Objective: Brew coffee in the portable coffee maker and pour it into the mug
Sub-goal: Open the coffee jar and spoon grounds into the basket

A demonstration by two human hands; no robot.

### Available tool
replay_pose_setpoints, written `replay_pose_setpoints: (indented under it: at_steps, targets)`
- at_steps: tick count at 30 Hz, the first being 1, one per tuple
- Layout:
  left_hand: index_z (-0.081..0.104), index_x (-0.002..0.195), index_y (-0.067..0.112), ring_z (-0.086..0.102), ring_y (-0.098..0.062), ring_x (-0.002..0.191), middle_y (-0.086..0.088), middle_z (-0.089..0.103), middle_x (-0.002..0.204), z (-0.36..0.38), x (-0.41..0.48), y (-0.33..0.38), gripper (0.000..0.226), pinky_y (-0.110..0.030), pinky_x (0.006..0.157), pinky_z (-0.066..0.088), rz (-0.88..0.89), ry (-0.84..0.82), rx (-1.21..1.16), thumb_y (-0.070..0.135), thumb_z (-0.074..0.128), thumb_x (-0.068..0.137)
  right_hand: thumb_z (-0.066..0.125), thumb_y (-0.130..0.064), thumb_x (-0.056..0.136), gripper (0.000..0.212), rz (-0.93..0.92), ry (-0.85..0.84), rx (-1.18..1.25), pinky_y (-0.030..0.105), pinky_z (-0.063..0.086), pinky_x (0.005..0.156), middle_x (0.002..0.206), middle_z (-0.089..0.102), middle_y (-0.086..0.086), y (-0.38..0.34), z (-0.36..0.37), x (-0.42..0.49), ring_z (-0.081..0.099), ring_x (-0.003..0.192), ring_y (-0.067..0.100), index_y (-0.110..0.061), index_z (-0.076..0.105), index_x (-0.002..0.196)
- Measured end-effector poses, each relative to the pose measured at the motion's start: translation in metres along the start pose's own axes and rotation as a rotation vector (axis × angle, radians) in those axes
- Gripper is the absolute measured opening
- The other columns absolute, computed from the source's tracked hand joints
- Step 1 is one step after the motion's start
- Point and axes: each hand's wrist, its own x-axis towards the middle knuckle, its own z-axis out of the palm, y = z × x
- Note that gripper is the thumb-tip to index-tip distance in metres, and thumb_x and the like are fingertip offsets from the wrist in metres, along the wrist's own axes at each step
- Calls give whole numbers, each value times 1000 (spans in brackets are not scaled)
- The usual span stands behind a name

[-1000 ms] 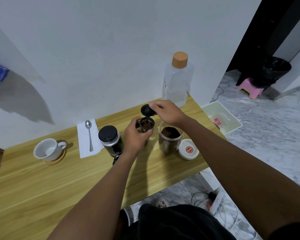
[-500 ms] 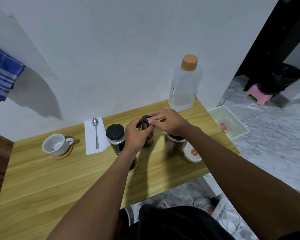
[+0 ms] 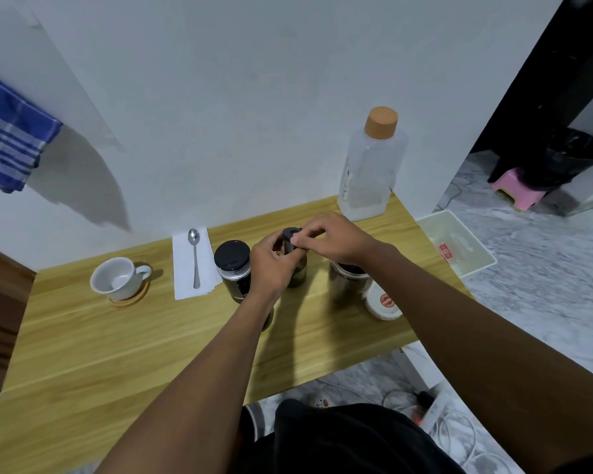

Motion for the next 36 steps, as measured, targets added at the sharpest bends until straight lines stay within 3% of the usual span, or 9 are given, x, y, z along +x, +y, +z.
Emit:
replay_pose_setpoints:
  at_steps: [7,10,12,15,20,26,28,31,36]
  targets:
    - [74,110,22,66,-15,91,3,72,94,-23,2,3,35,-31,82,55,91,-47,188,27,86,77,77,-36,82,6,5,93,51,24,54,69,79,75,-12,-7,7,6,69,79,5,-31,79,79]
    - [71,120,17,64,-11,90,5,67,97,-44,-9,-7,49,-19,81,52,172,36,345,34,87,76,78,-38,79,12,28,118,81,17,53,64,82,74,-13,-8,19,6,68,77,2,-28,78,84]
    - [72,114,12,63,-9,86,5,66,94,-62,-24,-20,41,-16,78,51,232,136,417,31,84,80,78,-41,78,17,36,101,57,15,52,66,87,73,-15,-8,29,6,66,80,0,-27,77,88]
    - [72,98,10,60,-12,72,2,66,82,-87,-45,-40,20,-31,66,53,273,238,485,21,80,84,81,-38,77,20,47,30,39,15,53,68,91,69,-15,-6,46,5,65,82,-1,-27,74,92]
    - [69,106,13,60,-20,78,-2,63,84,-110,-72,-85,27,-38,66,51,-30,268,526,30,76,86,83,-19,77,31,-52,-111,-53,41,57,85,98,67,7,5,83,-3,67,93,24,-9,73,104]
    - [41,145,8,54,-28,122,-14,52,137,-88,-76,-124,88,-35,98,47,-508,-96,435,35,87,75,84,-13,75,40,-229,-174,-208,32,55,83,103,70,13,19,112,-6,62,91,19,0,71,110]
    - [45,136,12,57,-28,121,-9,57,132,-77,-74,-130,88,-41,101,50,-542,-90,386,39,92,66,83,-15,75,40,-215,-197,-237,31,51,87,107,70,12,20,119,0,63,97,22,-2,70,111]
    - [49,112,18,65,-25,103,-2,65,112,-63,-74,-132,74,-46,86,56,-543,17,372,46,92,58,82,-13,74,40,-206,-209,-230,32,49,90,107,69,9,23,127,2,62,100,22,-4,69,111]
    - [44,97,25,65,-24,84,2,66,94,-57,-71,-134,62,-44,70,56,-530,100,382,58,78,57,82,-10,74,44,-202,-215,-219,26,49,88,113,65,9,31,131,2,60,105,20,-6,66,115]
